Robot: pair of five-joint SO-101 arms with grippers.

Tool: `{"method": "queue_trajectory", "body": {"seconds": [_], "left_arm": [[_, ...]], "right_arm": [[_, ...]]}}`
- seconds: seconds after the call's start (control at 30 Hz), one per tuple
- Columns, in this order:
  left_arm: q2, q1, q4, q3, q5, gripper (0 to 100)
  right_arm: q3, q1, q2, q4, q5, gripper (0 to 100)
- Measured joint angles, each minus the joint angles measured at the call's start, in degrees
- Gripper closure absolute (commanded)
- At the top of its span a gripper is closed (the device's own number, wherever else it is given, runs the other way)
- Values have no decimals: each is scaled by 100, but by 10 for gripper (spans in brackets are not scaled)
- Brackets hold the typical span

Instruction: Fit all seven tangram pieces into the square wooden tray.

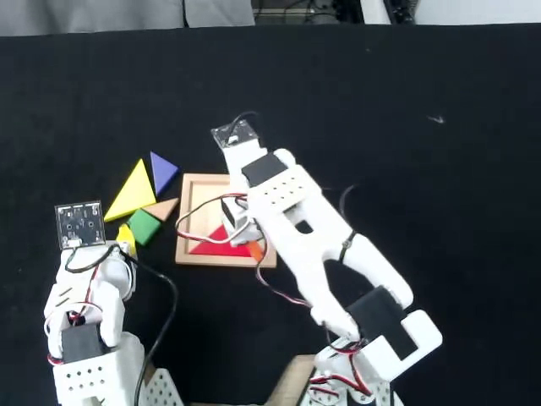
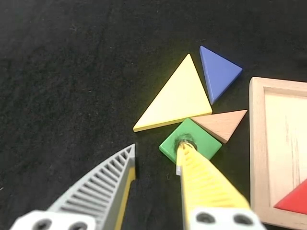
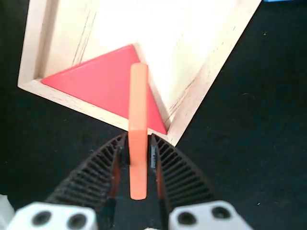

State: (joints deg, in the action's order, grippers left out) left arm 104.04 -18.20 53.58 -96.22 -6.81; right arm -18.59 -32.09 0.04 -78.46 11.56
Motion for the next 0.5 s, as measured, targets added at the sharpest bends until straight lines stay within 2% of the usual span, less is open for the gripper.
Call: {"method": "queue_trajectory", "body": {"seconds": [0.5], "left_arm": [[0, 0, 0, 0, 0, 848]], "right_arm": [[0, 0, 0, 105, 18, 988]]}}
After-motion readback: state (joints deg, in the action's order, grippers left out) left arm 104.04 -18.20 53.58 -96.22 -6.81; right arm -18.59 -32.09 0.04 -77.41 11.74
